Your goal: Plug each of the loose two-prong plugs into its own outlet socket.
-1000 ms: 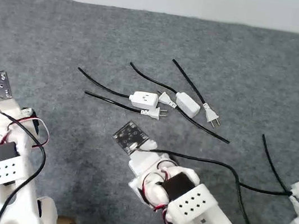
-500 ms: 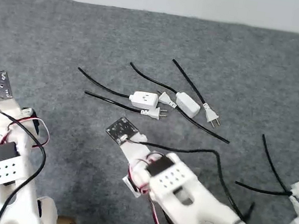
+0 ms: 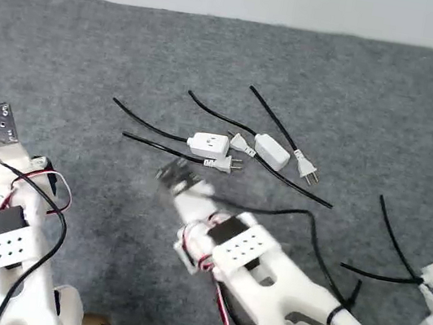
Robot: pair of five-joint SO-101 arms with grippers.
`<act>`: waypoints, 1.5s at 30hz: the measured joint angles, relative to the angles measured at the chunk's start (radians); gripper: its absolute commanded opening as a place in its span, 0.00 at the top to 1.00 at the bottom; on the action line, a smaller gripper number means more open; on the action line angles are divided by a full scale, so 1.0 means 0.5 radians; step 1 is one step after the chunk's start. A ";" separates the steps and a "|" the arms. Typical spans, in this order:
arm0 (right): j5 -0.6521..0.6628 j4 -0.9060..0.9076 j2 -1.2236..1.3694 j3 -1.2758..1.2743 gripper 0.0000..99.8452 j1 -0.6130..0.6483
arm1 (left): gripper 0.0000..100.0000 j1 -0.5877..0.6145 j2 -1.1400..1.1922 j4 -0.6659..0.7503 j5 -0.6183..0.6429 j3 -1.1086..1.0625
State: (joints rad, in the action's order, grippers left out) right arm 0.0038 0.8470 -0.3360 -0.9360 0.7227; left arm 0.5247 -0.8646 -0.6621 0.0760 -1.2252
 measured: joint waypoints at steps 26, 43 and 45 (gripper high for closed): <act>-0.835 0.264 0.488 0.546 0.82 -0.417 | 0.93 0.000 0.000 0.000 0.000 0.000; -0.804 0.408 0.199 0.555 0.77 -0.632 | 0.93 0.000 0.000 0.000 0.000 0.000; -0.804 0.417 0.160 0.583 0.78 -0.798 | 0.93 0.000 0.000 0.000 0.000 0.000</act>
State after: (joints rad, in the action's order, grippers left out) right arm -0.3982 1.0556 -0.2562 -0.6444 0.3237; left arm 0.5247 -0.8646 -0.6621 0.0760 -1.2252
